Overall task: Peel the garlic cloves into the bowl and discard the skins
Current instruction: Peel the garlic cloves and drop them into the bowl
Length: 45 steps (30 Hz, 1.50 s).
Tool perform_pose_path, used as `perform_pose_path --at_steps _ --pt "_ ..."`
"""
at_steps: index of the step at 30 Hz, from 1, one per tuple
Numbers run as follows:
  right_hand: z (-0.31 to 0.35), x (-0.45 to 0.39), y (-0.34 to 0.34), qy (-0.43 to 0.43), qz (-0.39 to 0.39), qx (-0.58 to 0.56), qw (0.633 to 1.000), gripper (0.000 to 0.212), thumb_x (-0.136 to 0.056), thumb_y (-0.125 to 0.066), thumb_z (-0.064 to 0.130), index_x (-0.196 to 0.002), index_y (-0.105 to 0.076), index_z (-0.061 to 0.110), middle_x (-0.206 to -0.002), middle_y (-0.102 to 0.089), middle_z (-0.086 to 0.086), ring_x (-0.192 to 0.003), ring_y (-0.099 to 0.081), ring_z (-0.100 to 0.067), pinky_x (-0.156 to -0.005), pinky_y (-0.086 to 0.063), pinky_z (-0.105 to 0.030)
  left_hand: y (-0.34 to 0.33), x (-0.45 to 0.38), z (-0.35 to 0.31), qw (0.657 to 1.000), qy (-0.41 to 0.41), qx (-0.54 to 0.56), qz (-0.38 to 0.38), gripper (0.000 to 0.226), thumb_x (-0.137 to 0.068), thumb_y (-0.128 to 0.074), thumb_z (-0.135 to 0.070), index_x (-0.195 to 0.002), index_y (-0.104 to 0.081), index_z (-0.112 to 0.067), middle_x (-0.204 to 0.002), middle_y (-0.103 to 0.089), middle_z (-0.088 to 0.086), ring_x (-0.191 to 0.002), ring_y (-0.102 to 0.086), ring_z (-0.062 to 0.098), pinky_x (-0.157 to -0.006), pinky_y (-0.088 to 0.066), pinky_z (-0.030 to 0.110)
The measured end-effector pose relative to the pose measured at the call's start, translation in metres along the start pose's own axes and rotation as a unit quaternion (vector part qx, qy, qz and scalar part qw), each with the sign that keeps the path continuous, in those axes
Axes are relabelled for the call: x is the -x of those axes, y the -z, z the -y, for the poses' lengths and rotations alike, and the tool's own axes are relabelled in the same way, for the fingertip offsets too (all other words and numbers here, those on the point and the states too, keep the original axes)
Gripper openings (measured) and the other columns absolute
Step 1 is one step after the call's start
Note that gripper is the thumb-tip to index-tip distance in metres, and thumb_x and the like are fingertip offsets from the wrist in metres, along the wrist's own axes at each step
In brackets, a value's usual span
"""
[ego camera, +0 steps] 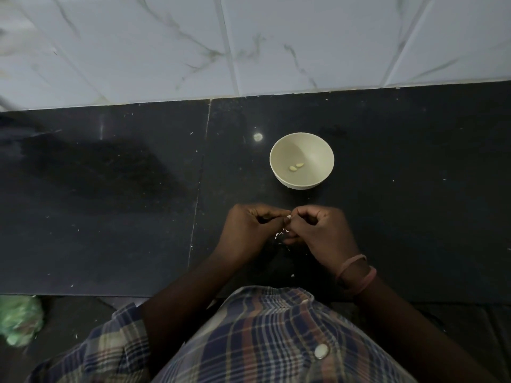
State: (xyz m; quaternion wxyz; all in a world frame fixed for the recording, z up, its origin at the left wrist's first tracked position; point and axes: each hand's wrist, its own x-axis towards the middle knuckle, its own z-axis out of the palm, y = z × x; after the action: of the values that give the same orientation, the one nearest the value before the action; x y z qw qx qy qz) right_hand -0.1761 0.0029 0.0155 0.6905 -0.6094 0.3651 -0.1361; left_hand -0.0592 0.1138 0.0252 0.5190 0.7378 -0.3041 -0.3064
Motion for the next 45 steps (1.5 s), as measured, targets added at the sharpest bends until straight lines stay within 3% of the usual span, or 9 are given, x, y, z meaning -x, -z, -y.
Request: perform_pose_path --at_steps 6,10,14,17,25,32,37,41,45 --pt "0.000 0.000 -0.003 0.011 -0.011 -0.005 1.000 0.014 -0.090 -0.063 -0.006 -0.080 -0.067 -0.014 -0.072 -0.065 -0.032 -0.063 -0.066 -0.027 -0.053 -0.057 -0.024 0.003 -0.004 0.004 0.999 0.002 -0.003 0.032 0.018 -0.086 -0.075 -0.005 -0.099 -0.082 -0.015 -0.088 -0.079 -0.007 -0.081 -0.074 0.005 -0.070 -0.051 0.017" --pt "0.000 -0.002 -0.004 -0.001 -0.012 -0.028 1.000 0.011 -0.090 -0.063 -0.006 -0.082 -0.066 -0.013 -0.066 -0.066 -0.015 -0.059 -0.067 -0.023 -0.051 -0.057 -0.024 0.004 -0.007 0.005 0.999 0.017 0.025 0.046 0.017 -0.088 -0.073 -0.004 -0.101 -0.081 -0.011 -0.089 -0.080 -0.002 -0.081 -0.075 0.011 -0.073 -0.056 0.023" --pt "0.005 -0.003 0.000 0.004 -0.004 -0.012 1.000 0.009 -0.090 -0.063 -0.003 -0.085 -0.067 -0.009 -0.061 -0.067 -0.004 -0.054 -0.066 -0.020 -0.049 -0.058 -0.031 0.000 -0.005 0.005 0.989 0.060 0.127 0.049 0.016 -0.091 -0.069 -0.001 -0.102 -0.077 -0.008 -0.091 -0.079 0.010 -0.085 -0.075 0.022 -0.080 -0.061 0.035" --pt "0.006 -0.004 0.000 -0.008 -0.006 -0.010 1.000 0.010 -0.091 -0.063 0.000 -0.087 -0.067 -0.008 -0.059 -0.065 -0.002 -0.049 -0.061 -0.015 -0.044 -0.054 -0.031 -0.006 -0.003 0.007 0.981 0.086 0.173 0.026 0.023 -0.092 -0.066 0.002 -0.106 -0.073 -0.014 -0.092 -0.078 0.013 -0.086 -0.075 0.023 -0.080 -0.061 0.034" --pt "0.002 -0.005 -0.003 -0.027 -0.026 -0.001 0.999 0.012 -0.093 -0.064 0.007 -0.084 -0.070 0.004 -0.062 -0.066 -0.002 -0.050 -0.053 -0.024 -0.038 -0.043 -0.026 -0.014 0.005 0.008 0.965 0.107 0.240 -0.002 0.018 -0.090 -0.068 0.003 -0.100 -0.074 -0.011 -0.094 -0.078 0.011 -0.085 -0.075 0.019 -0.079 -0.060 0.026" --pt "-0.009 -0.007 -0.009 -0.058 -0.057 -0.036 0.996 0.017 -0.097 -0.060 0.011 -0.085 -0.068 0.002 -0.064 -0.065 -0.009 -0.040 -0.047 -0.020 -0.036 -0.036 -0.024 -0.020 0.001 0.017 0.893 0.186 0.407 -0.039 0.016 -0.093 -0.061 0.002 -0.106 -0.069 -0.003 -0.106 -0.075 0.020 -0.091 -0.073 0.024 -0.083 -0.061 0.029" --pt "-0.013 -0.003 -0.004 -0.065 -0.063 0.000 0.996 0.016 -0.097 -0.059 0.012 -0.084 -0.065 0.005 -0.050 -0.056 0.007 -0.036 -0.047 -0.016 -0.041 -0.038 -0.027 -0.019 -0.002 0.021 0.852 0.211 0.474 -0.067 0.017 -0.096 -0.056 0.003 -0.109 -0.066 -0.001 -0.106 -0.075 0.018 -0.093 -0.075 0.023 -0.077 -0.061 0.026" --pt "-0.014 -0.004 -0.003 -0.029 -0.082 0.064 0.994 0.008 -0.094 -0.060 0.006 -0.091 -0.067 0.005 -0.078 -0.069 -0.011 -0.057 -0.064 -0.018 -0.050 -0.054 -0.027 -0.018 -0.002 0.023 0.845 0.226 0.481 -0.058 0.023 -0.099 -0.054 0.000 -0.118 -0.067 -0.003 -0.109 -0.075 0.016 -0.096 -0.074 0.020 -0.080 -0.061 0.027" --pt "-0.022 -0.008 -0.004 0.012 -0.116 0.146 0.982 0.017 -0.091 -0.058 0.012 -0.083 -0.070 0.020 -0.079 -0.072 0.002 -0.073 -0.070 -0.016 -0.073 -0.060 -0.048 -0.021 -0.004 0.025 0.852 0.232 0.467 -0.046 0.024 -0.098 -0.054 0.003 -0.116 -0.069 -0.003 -0.104 -0.075 0.014 -0.090 -0.073 0.015 -0.078 -0.058 0.022"
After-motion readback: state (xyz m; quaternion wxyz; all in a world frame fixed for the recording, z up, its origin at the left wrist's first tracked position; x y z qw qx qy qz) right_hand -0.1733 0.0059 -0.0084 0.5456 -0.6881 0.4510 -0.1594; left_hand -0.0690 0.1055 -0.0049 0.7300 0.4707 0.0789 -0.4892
